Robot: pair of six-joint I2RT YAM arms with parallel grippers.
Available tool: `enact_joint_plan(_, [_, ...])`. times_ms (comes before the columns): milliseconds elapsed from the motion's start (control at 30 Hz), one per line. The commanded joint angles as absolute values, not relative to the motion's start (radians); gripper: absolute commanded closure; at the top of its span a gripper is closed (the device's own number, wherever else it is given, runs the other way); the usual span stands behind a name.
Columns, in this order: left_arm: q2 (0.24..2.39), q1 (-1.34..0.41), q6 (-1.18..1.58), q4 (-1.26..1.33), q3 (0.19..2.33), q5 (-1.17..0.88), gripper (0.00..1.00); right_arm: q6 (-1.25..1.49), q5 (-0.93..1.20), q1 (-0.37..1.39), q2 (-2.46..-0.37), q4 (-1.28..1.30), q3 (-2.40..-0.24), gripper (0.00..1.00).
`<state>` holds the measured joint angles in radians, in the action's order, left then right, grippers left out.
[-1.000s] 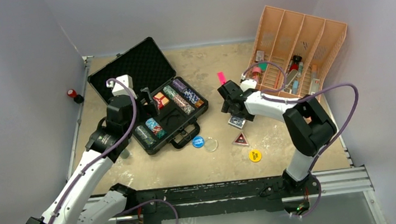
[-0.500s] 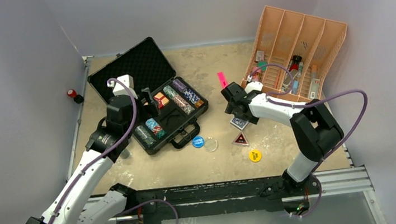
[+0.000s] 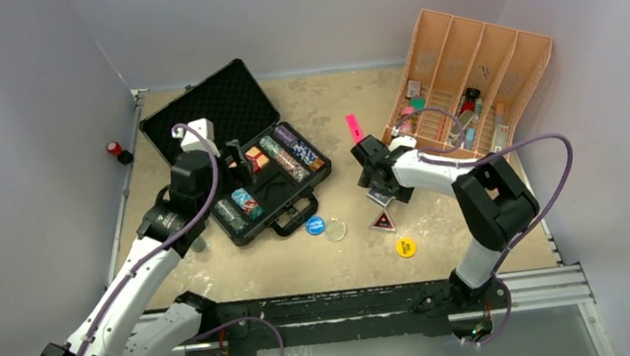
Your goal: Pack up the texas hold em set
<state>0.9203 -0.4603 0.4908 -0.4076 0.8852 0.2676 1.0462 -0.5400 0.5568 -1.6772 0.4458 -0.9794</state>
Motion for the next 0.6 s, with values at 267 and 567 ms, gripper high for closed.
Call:
enact_joint_plan(267, [0.929, -0.460, 0.505, -0.362, 0.888, 0.250, 0.16, 0.941, -0.377, 0.513, -1.643, 0.315, -0.943, 0.45])
enact_joint_plan(567, [0.955, -0.460, 0.557, -0.342, 0.871, 0.180, 0.16, 0.946, -0.200, 0.512, -1.503, 0.169, -0.932, 0.55])
